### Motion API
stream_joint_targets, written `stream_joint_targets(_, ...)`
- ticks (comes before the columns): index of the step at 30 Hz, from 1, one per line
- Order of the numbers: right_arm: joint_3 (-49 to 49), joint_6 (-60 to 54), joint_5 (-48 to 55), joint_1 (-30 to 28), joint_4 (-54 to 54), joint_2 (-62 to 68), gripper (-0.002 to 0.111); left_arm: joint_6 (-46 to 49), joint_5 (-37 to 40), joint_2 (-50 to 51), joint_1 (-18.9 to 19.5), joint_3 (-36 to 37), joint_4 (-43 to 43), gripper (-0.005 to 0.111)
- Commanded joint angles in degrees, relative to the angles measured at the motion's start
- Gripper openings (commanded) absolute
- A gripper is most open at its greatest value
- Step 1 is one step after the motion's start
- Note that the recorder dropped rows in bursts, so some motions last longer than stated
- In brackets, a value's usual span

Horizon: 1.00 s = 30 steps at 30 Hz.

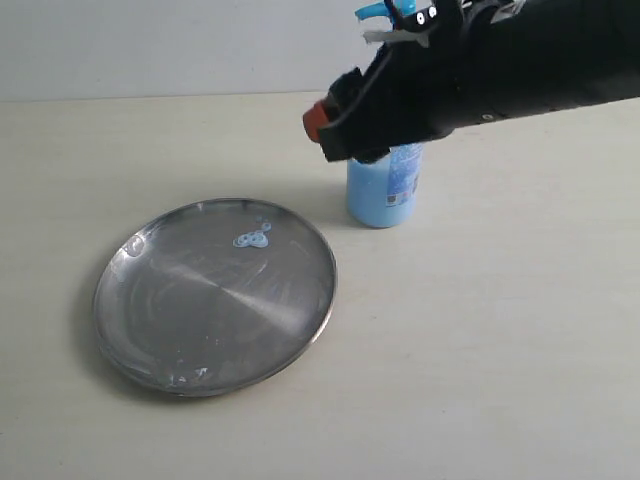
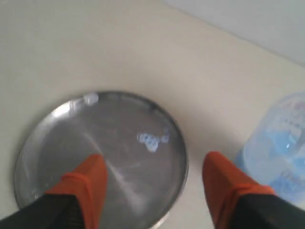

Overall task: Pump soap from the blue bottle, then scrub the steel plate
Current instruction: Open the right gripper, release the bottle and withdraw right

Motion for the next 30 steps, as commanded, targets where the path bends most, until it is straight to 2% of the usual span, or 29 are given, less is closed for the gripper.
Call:
stream_joint_targets(1, -0.2, 16.9, 12.9, 0.0, -24.0, -2.3, 0.041, -0.1, -5.2, -0.2, -0.4, 3.1, -0.5, 0.000)
stream_joint_targets(6, -0.2, 27.8, 23.5, 0.0, -39.9, -4.5, 0.020, -0.1, -9.3, -0.1, -0.4, 5.9, -0.5, 0.000)
stream_joint_targets(9, -0.2, 28.9, 28.9, 0.0, -42.9, -5.6, 0.009, -0.1, -12.8, -0.1, -0.4, 8.1, -0.5, 0.000)
stream_joint_targets(12, -0.2, 28.9, 31.8, 0.0, -43.5, -6.4, 0.000, 0.7, -13.0, -0.1, -0.4, 9.3, -0.3, 0.000)
stream_joint_targets(19, 2.5, 29.6, 30.7, 0.0, -43.7, -10.3, 0.000, 2.0, -12.3, 3.3, -0.4, 10.9, -0.3, 0.000)
stream_joint_targets(26, 10.6, 34.4, 21.2, 0.0, -45.0, -18.5, 0.000, 2.0, -12.1, 10.4, -0.4, 10.9, -0.3, 0.000)
stream_joint_targets(30, 12.9, 38.4, 19.9, 0.0, -47.8, -23.5, 0.000, 2.0, -11.4, 14.7, -0.4, 9.8, -0.3, 0.000)
